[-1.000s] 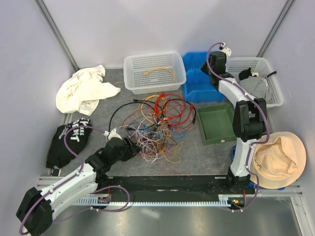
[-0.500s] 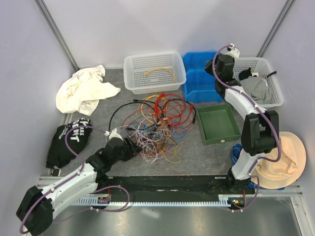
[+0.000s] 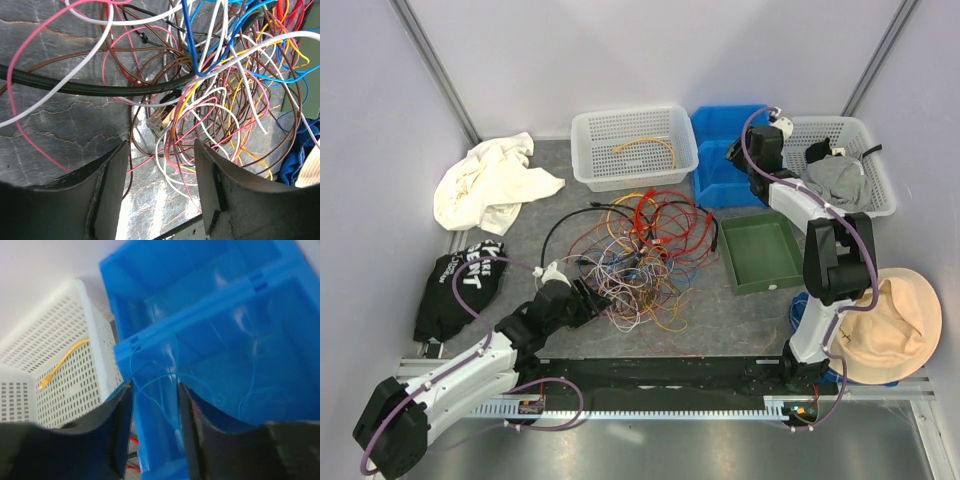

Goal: Untangle the cables

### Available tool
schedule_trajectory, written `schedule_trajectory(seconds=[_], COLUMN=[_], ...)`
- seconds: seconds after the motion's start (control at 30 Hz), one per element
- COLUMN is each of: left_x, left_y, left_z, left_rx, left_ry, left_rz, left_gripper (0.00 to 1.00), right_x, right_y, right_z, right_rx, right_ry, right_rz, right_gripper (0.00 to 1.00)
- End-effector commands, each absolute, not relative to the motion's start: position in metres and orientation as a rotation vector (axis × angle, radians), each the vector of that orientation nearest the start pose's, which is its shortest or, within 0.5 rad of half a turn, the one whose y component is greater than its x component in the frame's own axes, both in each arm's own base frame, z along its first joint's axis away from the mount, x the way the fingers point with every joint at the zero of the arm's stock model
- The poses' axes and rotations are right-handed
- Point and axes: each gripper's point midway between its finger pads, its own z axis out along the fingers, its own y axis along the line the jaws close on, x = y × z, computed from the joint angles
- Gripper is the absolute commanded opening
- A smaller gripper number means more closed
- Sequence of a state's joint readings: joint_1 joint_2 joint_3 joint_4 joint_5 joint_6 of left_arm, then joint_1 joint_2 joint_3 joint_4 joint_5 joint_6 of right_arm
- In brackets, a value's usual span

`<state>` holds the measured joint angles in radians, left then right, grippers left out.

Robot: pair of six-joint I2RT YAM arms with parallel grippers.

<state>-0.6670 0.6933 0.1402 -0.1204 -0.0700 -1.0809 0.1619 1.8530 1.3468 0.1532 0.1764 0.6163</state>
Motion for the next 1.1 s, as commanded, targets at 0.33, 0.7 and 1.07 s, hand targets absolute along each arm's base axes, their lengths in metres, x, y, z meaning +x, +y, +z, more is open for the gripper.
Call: schedule_trajectory(seconds=[0.33,0.7,1.07], left_x=[0.180,0.194,0.198], left_y=[-0.174,-0.178,-0.176], left_z=[0.046,0.079,0.084], left_rx=[-0.469,-0.416,-0.434], left_ry=[2.302,2.167,2.174], left_rz=[-0.852,-0.906,-0.876], left_gripper=[0.67,0.64,0.62], right_x=[0.486,0.331,0.275], right_y=[0.109,0.245,0.243], right_z=[0.250,0.209,0.119], right_rx=[0.568,0.037,-0.072], right_ry=[1.830,1.915,2.062], right_rz=[0.457,0.739,0.633], right_gripper=[0.81,0.77,0.76])
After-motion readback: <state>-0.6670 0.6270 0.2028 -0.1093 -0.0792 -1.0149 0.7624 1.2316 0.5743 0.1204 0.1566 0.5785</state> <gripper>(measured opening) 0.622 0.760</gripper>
